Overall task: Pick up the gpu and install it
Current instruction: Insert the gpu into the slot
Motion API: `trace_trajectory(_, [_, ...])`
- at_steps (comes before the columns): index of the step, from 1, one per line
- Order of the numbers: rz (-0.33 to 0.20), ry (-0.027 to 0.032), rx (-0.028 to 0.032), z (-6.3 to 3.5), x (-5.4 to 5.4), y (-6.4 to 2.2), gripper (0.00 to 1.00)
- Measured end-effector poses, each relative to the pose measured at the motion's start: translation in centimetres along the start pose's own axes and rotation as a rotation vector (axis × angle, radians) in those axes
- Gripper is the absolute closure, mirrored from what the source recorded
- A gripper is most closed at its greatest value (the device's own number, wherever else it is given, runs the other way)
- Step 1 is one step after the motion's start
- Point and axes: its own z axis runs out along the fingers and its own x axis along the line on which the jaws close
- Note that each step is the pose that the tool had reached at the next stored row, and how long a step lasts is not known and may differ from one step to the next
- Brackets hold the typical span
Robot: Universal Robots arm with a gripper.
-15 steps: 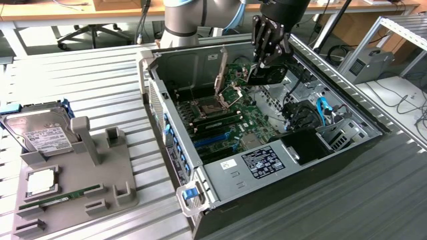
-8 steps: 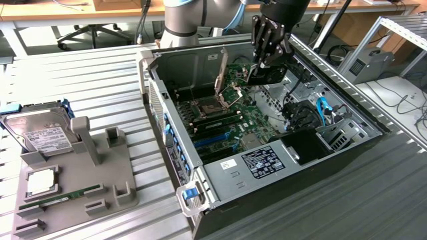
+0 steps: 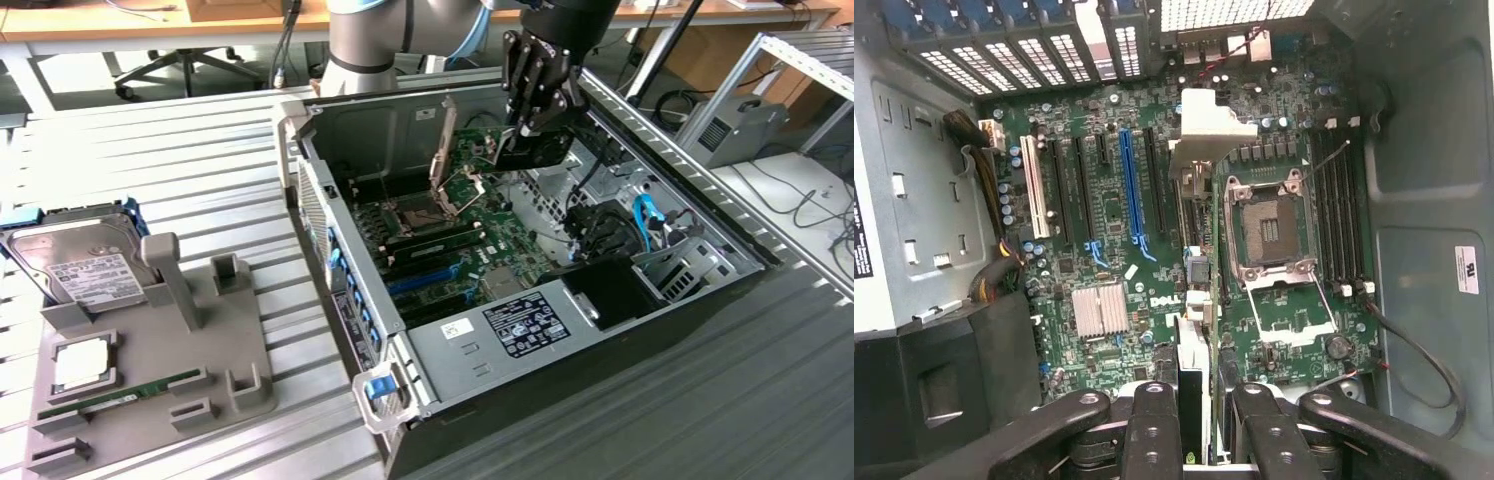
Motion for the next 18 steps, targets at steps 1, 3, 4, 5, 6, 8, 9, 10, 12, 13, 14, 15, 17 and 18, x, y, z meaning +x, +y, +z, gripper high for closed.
trace_trajectory(1, [-0.003,0.0001,-0.0001,0.00,0.00,0.00,0.74])
trace_trajectory(3, [-0.009,0.0001,-0.0002,0.00,0.00,0.00,0.74])
trace_trajectory(4, [-0.012,0.0001,-0.0003,0.00,0.00,0.00,0.74])
trace_trajectory(5, [-0.015,0.0002,-0.0003,0.00,0.00,0.00,0.74])
trace_trajectory(6, [-0.018,0.0002,-0.0004,0.00,0.00,0.00,0.74])
trace_trajectory(8, [-0.024,0.0003,-0.0005,0.00,0.00,0.00,0.74])
trace_trajectory(9, [-0.027,0.0003,-0.0006,0.00,0.00,-0.01,0.74])
trace_trajectory(10, [-0.029,0.0003,-0.0007,0.00,0.00,0.00,0.74])
trace_trajectory(12, [-0.034,0.0004,-0.0008,0.00,0.00,0.00,0.74])
trace_trajectory(13, [-0.037,0.0004,-0.0008,0.00,0.00,0.00,0.74])
trace_trajectory(14, [-0.039,0.0005,-0.0009,0.00,0.00,0.00,0.74])
trace_trajectory(15, [-0.042,0.0005,-0.0009,0.00,0.00,0.00,0.74])
trace_trajectory(17, [-0.047,0.0006,-0.0010,0.00,0.00,0.00,0.74])
trace_trajectory(18, [-0.050,0.0008,-0.0011,0.00,0.00,0.00,0.74])
